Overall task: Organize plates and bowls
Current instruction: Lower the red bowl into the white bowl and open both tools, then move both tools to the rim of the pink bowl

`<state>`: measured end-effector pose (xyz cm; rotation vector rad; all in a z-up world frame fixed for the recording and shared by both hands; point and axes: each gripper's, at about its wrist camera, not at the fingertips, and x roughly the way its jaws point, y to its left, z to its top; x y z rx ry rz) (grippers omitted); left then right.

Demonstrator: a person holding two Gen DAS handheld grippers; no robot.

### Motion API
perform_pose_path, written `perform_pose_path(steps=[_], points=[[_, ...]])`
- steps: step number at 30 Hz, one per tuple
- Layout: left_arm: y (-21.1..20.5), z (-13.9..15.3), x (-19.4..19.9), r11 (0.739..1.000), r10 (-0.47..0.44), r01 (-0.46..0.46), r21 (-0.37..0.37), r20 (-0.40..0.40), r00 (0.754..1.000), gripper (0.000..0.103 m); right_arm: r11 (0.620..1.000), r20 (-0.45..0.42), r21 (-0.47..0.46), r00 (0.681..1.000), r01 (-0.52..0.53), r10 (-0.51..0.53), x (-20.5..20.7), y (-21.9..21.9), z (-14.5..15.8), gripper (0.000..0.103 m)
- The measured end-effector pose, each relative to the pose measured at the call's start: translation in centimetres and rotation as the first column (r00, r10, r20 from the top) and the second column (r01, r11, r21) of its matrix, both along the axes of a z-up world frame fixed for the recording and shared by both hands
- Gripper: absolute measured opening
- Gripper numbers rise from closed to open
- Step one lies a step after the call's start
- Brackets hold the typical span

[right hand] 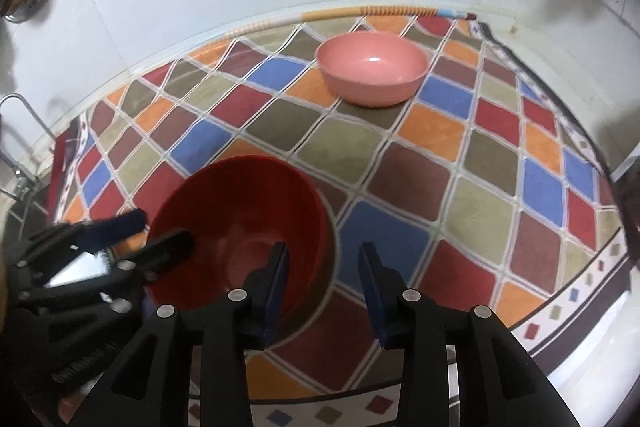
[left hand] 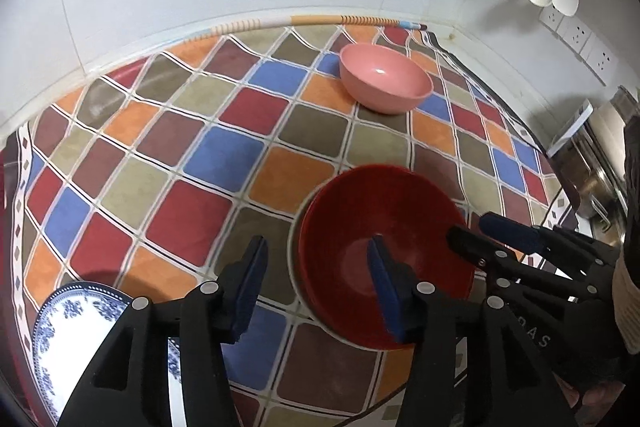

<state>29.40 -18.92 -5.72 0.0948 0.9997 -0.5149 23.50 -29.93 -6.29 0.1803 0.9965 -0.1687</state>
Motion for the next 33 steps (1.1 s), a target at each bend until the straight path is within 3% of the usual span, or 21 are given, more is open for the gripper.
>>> perform_pose_path(steps=[15,24,33], points=[[-1.2,2.5,2.3,1.000,-0.021,0.020,0.021,0.081,0.996,0.057,0.999,0.059,0.016,0.998,0.035,-0.036,0.6,-1.8,1.7,0.037],[-3.4,4.7,5.4,0.999,-0.043,0.039,0.027,0.146,0.988,0.058,0.996,0.118,0.023,0.989,0.081,-0.084,3.0,-4.3,3.4,0.037],[-5.8,5.0,9.3,0.997,-0.067,0.062,0.035,0.147,0.987,0.059,0.993,0.154,0.025,0.981,0.112,-0.115,6.3,-6.6,4.4,0.037]])
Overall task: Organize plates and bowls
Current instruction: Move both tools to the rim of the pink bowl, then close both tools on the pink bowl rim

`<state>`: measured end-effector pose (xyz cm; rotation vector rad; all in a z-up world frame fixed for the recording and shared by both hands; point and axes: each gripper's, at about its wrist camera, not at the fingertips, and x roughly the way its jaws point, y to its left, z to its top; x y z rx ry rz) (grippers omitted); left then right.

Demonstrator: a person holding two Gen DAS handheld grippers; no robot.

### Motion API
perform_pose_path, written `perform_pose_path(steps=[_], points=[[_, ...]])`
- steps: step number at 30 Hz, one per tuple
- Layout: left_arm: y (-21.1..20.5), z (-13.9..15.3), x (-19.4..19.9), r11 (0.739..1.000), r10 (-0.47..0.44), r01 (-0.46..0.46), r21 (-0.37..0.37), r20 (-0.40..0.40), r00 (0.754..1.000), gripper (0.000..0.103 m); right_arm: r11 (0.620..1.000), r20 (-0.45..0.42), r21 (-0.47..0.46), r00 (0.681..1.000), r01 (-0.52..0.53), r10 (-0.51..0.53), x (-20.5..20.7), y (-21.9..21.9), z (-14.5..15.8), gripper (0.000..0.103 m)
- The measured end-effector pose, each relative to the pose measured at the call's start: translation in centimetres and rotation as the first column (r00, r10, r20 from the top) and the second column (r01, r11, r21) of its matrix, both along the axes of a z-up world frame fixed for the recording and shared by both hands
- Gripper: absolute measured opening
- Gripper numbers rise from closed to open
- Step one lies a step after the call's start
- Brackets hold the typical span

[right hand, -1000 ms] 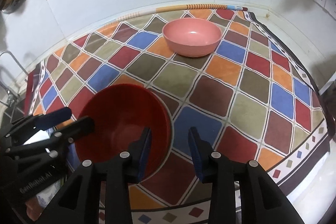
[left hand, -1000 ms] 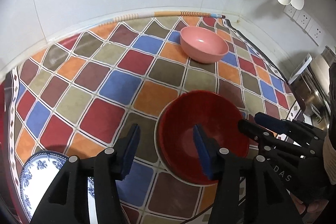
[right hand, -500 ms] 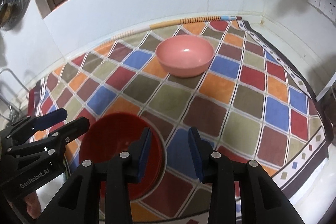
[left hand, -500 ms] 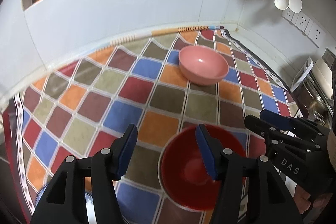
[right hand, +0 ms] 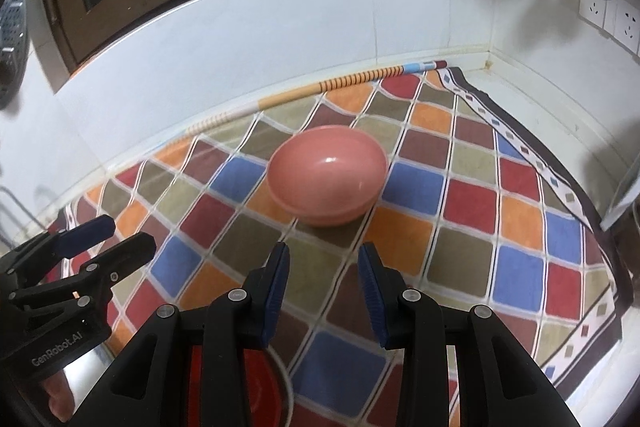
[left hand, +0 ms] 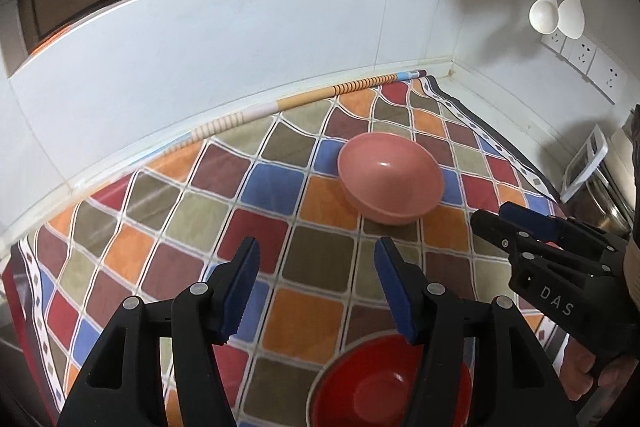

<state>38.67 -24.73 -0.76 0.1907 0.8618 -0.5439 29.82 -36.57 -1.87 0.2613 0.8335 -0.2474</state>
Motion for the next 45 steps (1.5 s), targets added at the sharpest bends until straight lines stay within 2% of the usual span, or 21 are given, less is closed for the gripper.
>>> perform_pose_path(steps=[9,24,39,42,45], points=[[-2.8,-1.3,4.3,0.999,-0.028,0.029,0.025,-0.022,0.999,0.058,0.999,0.002,0.015,0.999,0.038,-0.038,3.3,-2.5,-0.6,0.037],[-7.7,-5.8,9.8,0.994,-0.075,0.082,0.071,-0.100,0.992,0.057,0.990,-0.056,0.082,0.992,0.117,-0.112,7.9,-6.6,-4.9,0.037],[-10.8,-9.7,12.8,0.991,-0.089,0.106,0.086,-0.182,0.979,0.039,0.979,-0.110,0.133,0.984,0.154,-0.140,10.5,-8.8,-8.4,0.036],[-11.0,-10.1,13.2,0.991,-0.086,0.104,0.082,-0.198,0.976,0.034,0.978,-0.119,0.141,0.983,0.154,-0.138,10.8,-8.9,-8.8,0.030],[-11.3,-10.5,13.4,0.991,-0.088,0.108,0.085,-0.210,0.974,0.025,0.977,-0.130,0.151,0.983,0.150,-0.131,11.1,-8.9,-9.1,0.024]])
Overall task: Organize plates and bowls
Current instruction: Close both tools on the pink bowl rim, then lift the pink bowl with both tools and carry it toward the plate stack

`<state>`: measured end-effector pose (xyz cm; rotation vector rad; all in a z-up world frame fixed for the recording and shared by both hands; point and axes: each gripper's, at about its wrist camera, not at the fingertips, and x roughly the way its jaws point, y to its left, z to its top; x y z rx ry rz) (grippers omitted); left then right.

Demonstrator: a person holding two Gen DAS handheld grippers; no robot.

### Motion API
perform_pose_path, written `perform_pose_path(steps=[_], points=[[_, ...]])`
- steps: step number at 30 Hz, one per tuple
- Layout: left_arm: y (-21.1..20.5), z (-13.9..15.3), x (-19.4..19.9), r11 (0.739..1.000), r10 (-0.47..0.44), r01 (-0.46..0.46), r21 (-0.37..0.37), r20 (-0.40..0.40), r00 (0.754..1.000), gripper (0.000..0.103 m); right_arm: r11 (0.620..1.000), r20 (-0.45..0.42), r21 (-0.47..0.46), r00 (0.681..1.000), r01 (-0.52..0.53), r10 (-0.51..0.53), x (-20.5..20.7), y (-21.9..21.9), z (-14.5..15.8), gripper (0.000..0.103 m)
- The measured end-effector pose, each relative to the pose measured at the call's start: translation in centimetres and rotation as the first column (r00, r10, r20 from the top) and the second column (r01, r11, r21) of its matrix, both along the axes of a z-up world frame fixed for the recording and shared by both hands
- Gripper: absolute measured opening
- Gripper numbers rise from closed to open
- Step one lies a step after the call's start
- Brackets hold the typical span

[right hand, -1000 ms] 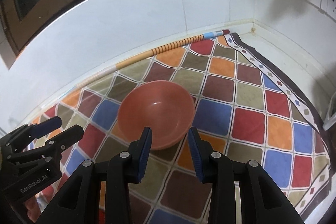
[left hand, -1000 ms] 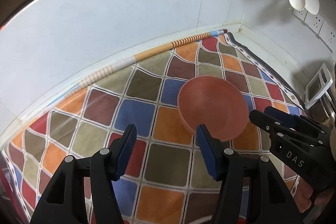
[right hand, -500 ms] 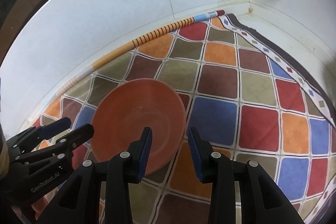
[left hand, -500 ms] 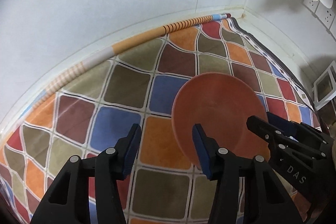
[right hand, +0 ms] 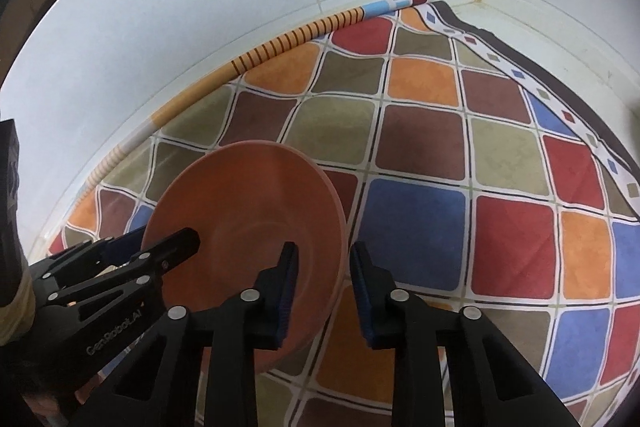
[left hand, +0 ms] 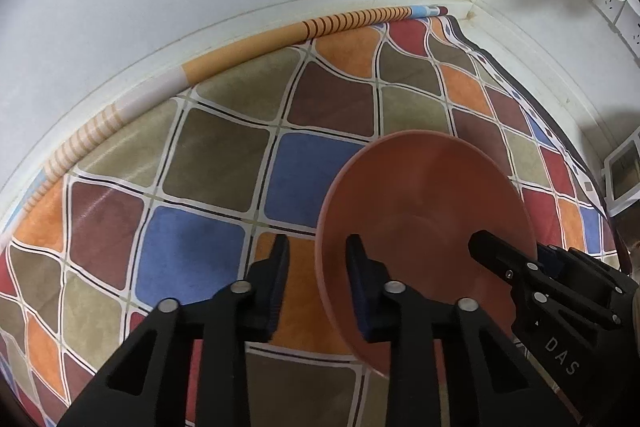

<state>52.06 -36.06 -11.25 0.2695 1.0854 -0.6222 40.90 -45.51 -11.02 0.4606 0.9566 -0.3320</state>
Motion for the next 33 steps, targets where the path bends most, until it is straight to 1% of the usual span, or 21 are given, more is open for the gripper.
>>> perform_pose_path(steps=[5,10,15,23,33], points=[[-0.4,-0.2,0.1,1.000,-0.005,0.005,-0.007,-0.016,1.000,0.012,1.000,-0.010,0.003,1.000,0.006,-0.006,0.2,-0.1,-0.3,0.017],[-0.2,0.3,-0.2,1.000,0.006,-0.006,-0.015,-0.001,1.000,0.012,1.000,-0.016,0.000,1.000,0.010,-0.010,0.2,-0.2,-0.3,0.015],[0.6,1.7,-0.8,0.999,0.014,-0.014,-0.029,0.022,1.000,0.012,1.000,-0.007,0.009,1.000,0.011,-0.011,0.0,0.0,0.2,0.014],[2.6,5.2,-2.8,0.998,0.036,-0.031,-0.063,0.080,0.996,0.012,1.000,0.029,-0.011,1.000,-0.012,0.012,-1.0,1.4,3.2,0.014],[6.1,9.7,-6.7,0.990,0.083,-0.067,-0.123,0.138,0.987,0.012,0.997,0.091,-0.051,0.994,-0.054,0.058,-3.5,4.2,7.7,0.014]])
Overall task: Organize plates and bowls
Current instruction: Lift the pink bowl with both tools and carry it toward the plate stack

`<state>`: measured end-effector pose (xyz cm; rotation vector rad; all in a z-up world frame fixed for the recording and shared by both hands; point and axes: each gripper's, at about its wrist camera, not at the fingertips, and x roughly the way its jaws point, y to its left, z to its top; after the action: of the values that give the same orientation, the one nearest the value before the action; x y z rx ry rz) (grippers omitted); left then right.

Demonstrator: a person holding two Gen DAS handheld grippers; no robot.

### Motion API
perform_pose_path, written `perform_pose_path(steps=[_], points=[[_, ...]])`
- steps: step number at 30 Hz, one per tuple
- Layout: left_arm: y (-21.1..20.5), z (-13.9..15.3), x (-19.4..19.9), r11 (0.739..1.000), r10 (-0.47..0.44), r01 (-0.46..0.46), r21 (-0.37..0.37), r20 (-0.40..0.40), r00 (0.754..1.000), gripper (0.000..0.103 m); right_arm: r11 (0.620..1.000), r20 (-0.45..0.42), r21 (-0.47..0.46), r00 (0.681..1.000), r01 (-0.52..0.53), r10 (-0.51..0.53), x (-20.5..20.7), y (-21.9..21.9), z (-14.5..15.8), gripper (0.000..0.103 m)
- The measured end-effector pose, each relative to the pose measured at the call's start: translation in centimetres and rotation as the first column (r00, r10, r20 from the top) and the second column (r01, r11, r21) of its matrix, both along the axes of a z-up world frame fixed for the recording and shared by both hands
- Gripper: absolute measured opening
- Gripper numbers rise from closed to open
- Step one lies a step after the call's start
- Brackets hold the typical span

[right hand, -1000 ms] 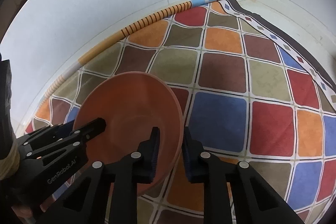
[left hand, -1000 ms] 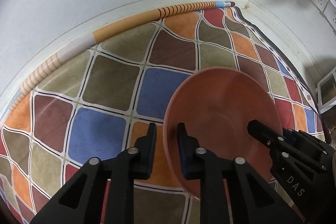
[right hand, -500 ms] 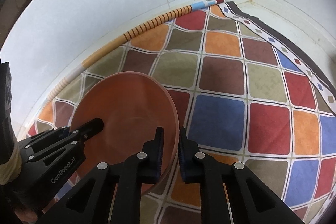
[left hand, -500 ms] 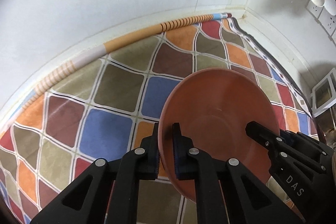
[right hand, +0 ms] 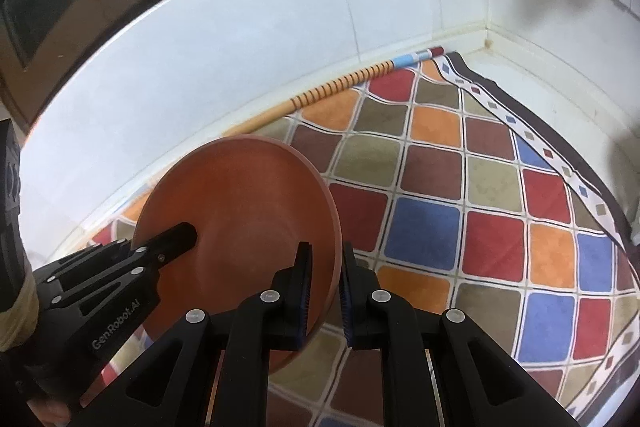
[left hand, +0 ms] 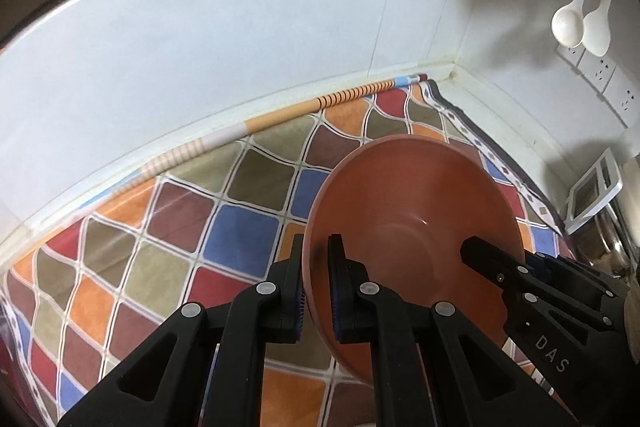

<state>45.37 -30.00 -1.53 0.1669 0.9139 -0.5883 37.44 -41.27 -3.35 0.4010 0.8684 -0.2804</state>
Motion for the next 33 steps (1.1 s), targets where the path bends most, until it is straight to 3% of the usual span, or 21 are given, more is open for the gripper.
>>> perform_pose_path(steps=[8,19,33], points=[[3.1,2.1,-4.3,0.999,0.027,-0.026,-0.032,0.033,0.999,0.012,0.999,0.030,-0.024,0.998,-0.046,0.047,-2.8,2.3,2.6,0.014],[6.5,2.9,-9.5,0.997,0.050,-0.048,-0.062,0.034,0.998,0.012,0.994,0.034,-0.041,0.994,-0.105,0.107,-7.5,5.5,4.2,0.014],[10.4,0.6,-13.7,0.995,0.056,-0.061,-0.077,-0.061,0.997,0.012,0.991,0.000,-0.047,0.993,-0.122,0.122,-12.1,9.3,3.9,0.014]])
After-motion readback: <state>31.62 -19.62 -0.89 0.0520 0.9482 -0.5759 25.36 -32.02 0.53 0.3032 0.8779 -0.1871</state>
